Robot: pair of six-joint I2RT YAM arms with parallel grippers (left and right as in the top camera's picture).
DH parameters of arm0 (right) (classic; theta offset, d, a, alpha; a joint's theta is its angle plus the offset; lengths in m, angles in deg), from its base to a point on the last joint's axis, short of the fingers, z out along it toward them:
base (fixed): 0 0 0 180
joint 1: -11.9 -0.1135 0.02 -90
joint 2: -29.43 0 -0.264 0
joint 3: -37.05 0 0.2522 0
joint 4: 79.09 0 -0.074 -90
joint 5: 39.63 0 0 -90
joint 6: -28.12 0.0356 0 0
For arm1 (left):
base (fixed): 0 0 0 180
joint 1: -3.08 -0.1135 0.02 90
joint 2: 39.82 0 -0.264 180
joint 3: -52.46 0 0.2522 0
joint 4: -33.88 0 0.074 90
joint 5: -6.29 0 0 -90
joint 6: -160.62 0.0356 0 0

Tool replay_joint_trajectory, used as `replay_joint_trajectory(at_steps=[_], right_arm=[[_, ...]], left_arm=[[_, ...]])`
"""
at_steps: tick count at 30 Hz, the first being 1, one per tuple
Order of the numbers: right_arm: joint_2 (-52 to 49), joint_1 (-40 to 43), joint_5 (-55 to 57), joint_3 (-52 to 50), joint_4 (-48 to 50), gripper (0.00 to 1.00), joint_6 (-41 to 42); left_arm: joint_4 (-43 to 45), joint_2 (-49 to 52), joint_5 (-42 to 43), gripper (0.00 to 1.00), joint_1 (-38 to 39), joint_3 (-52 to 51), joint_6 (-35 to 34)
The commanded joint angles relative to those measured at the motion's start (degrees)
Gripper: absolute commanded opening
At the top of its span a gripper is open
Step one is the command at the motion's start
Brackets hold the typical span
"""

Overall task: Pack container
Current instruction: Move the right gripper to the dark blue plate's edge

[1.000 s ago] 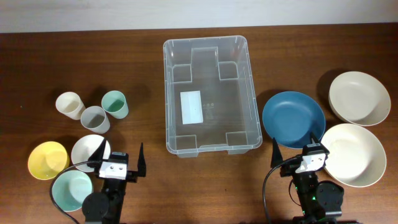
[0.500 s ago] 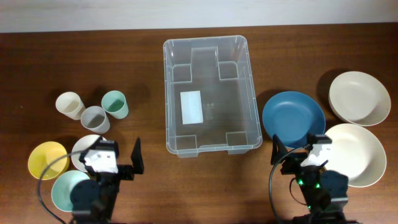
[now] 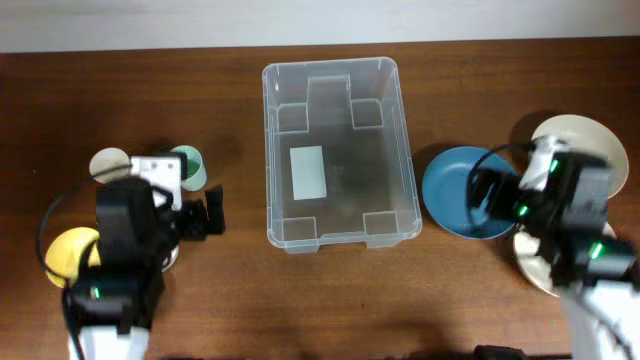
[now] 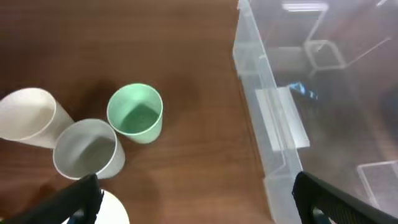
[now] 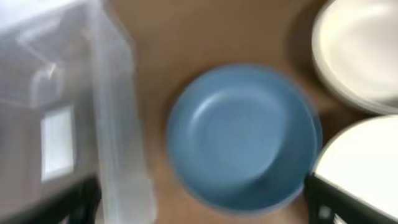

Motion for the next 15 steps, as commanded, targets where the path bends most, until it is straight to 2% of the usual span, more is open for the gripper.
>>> replay_joint_trajectory(at_steps=[1, 4, 6, 11, 15], right_arm=[[-8.9, 4.5, -0.1, 10.1, -9.7, 0.99, -2.0], [-15.5, 7.3, -0.1, 16.5, -18.0, 0.99, -1.9], [-17.7, 8.2, -0.1, 17.9, -19.5, 0.99, -2.1], [-20.0, 8.9, 0.8, 18.0, -17.5, 0.99, -2.5], [-22.6, 8.9, 7.3, 18.0, -12.5, 0.99, -2.1]], left_arm=[[-6.5, 6.9, 0.8, 1.00, -0.3, 9.6, -0.3], [-12.1, 11.1, 0.9, 1.00, -0.3, 15.4, -0.3], [-13.6, 12.5, 0.9, 1.00, -0.3, 17.2, -0.4], [-13.4, 12.5, 1.3, 1.00, -0.3, 17.3, -0.4], [-13.3, 12.5, 1.2, 1.00, -0.3, 17.3, -0.4]])
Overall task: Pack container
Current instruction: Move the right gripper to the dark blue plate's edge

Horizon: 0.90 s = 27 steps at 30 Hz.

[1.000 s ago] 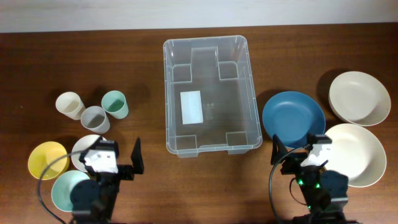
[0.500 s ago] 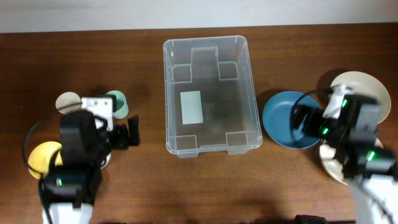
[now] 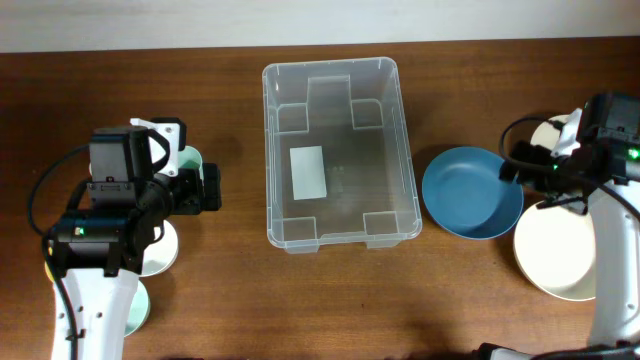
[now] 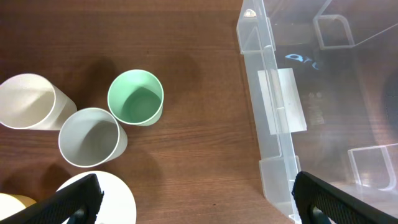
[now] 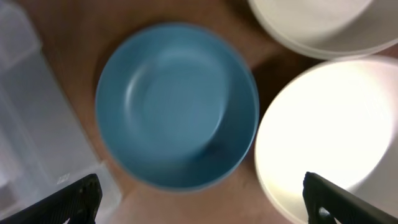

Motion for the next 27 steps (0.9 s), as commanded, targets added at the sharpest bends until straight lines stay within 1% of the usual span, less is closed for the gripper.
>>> replay_joint_trajectory(at_steps=[1, 5, 11, 15, 20, 27], right_arm=[[-3.5, 0.4, 6.4, 1.7, 3.7, 0.99, -0.4], [-9.3, 0.4, 6.5, 1.7, 7.6, 0.99, -0.8], [-18.0, 0.4, 5.6, 1.7, 8.8, 0.99, -0.8], [-23.0, 0.4, 5.6, 1.7, 11.2, 0.99, -0.8], [-26.4, 0.4, 5.6, 1.7, 14.2, 0.99, -0.8], [-31.5, 0.4, 5.4, 1.5, 14.7, 0.99, -0.8]], left_arm=[[-0.1, 0.1, 1.1, 1.00, -0.2, 1.3, -0.4], [-0.1, 0.2, 1.1, 1.00, -0.2, 1.3, -0.4], [-0.1, 0.3, 1.1, 1.00, -0.2, 1.3, -0.4], [-0.1, 0.3, 1.1, 1.00, -0.2, 1.3, -0.4], [-0.1, 0.3, 1.1, 1.00, -0.2, 1.3, -0.4], [0.0, 0.3, 1.1, 1.00, -0.2, 1.3, -0.4]])
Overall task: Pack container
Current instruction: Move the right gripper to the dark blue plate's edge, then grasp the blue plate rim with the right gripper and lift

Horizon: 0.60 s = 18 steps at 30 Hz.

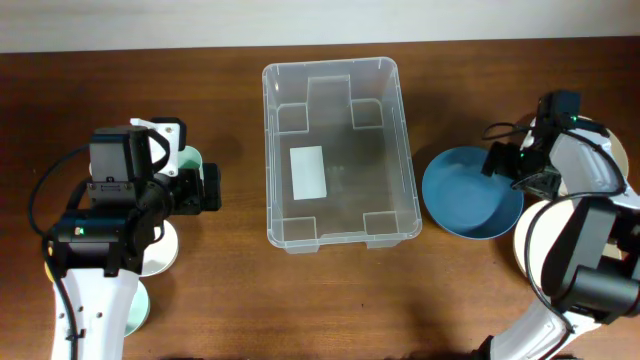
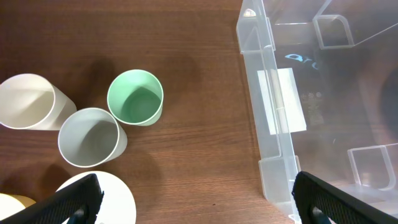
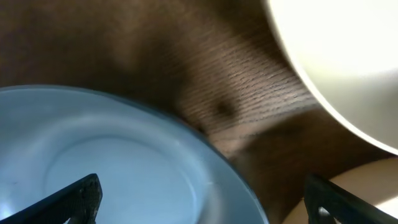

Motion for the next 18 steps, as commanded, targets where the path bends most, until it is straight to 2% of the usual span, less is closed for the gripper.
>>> replay_joint_trajectory(at_steps=[1, 8, 12, 15, 18], right_arm=[[-3.4, 0.4, 0.5, 0.9, 0.0, 0.99, -0.5], [-6.7, 0.4, -0.7, 0.9, -0.1, 1.00, -0.5], [-6.7, 0.4, -0.7, 0.9, 0.0, 0.88, -0.5], [-6.7, 0.4, -0.7, 0.9, 0.0, 0.74, -0.5], [-6.7, 0.4, -0.7, 0.9, 0.0, 0.64, -0.5]], left_arm=[[0.0, 0.3, 1.0, 1.00, -0.2, 1.3, -0.4], [0.0, 0.3, 1.1, 1.00, -0.2, 1.3, -0.4], [0.0, 0.3, 1.1, 1.00, -0.2, 1.3, -0.4], [0.2, 0.3, 1.1, 1.00, -0.2, 1.3, -0.4], [0.2, 0.3, 1.1, 1.00, -0.2, 1.3, -0.4]])
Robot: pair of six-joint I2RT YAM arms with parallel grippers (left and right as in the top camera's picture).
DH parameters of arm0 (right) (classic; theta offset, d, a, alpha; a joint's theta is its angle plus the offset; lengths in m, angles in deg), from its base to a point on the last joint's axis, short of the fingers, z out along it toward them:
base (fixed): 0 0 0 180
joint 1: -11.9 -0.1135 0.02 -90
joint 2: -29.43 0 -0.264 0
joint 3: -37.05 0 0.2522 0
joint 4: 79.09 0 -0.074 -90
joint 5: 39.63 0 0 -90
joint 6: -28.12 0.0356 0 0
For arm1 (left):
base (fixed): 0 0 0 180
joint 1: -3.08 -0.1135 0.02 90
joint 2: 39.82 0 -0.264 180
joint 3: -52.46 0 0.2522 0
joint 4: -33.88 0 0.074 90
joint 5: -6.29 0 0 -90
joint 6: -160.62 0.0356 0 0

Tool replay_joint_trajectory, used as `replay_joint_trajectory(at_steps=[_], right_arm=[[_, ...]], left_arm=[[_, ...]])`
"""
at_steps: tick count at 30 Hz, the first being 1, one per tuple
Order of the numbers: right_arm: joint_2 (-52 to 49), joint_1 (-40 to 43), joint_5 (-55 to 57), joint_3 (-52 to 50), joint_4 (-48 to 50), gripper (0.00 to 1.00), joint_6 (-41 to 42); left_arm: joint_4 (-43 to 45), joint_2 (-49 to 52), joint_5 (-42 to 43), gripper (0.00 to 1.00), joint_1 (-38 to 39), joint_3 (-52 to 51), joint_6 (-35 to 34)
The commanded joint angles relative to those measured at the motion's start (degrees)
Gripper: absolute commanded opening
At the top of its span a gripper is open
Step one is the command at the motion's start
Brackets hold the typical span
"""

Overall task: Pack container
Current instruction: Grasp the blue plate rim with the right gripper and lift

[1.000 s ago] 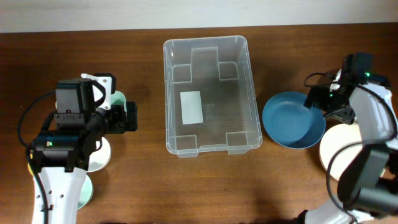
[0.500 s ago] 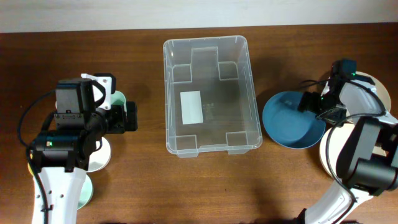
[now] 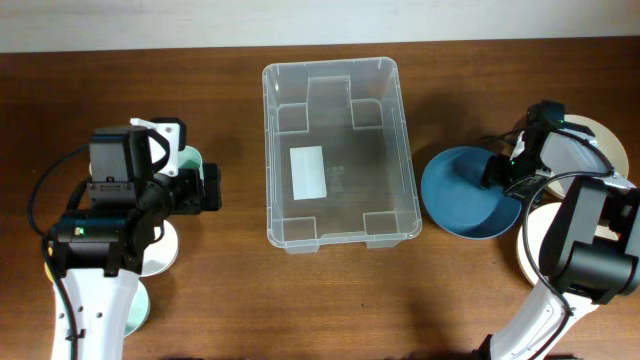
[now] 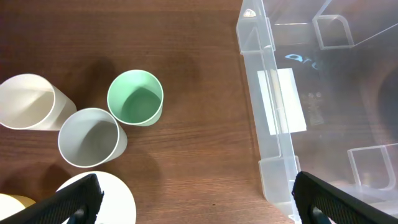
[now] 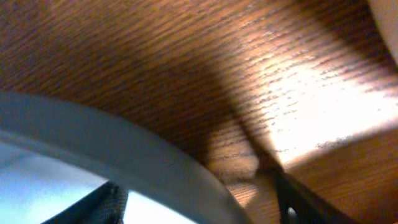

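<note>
The clear plastic container (image 3: 335, 150) stands mid-table with nothing in it. A blue plate (image 3: 462, 195) lies to its right. My right gripper (image 3: 503, 172) is low at the plate's right rim. In the right wrist view the blue plate's rim (image 5: 118, 155) runs between the two fingers of the right gripper (image 5: 202, 202), which is open, one finger over the plate and one outside it. My left gripper (image 4: 193, 205) hangs open left of the container (image 4: 292, 99), above bare wood. Near it stand a green cup (image 4: 135, 98), a grey cup (image 4: 92, 137) and a cream cup (image 4: 28, 102).
Two white plates (image 3: 590, 140) (image 3: 550, 262) lie at the far right, beside the blue plate. A white plate (image 4: 115, 202) lies under the left arm, with something yellow at its left edge. The table's back edge meets a pale wall.
My right gripper has come down closer to the blue plate's right rim, and its fingers stand a little nearer each other around the rim. The left arm has not moved.
At first both arms were low near the table's front, the right wrist looking down on the blue plate. Then both had shifted back, the left over the cups. After that only the right gripper changed, from above the plate to low at its right rim.
</note>
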Motion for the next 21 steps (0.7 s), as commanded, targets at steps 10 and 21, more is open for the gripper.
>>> replay_joint_trajectory(at_steps=[10, 21], right_arm=[[-0.9, 0.3, 0.5, 0.9, 0.2, 0.25, 0.1], [-0.9, 0.3, 0.5, 0.9, 0.9, 0.04, 0.1]], left_arm=[[0.2, 0.3, 1.1, 1.00, -0.2, 1.3, -0.4], [0.2, 0.3, 1.1, 1.00, -0.2, 1.3, -0.4]])
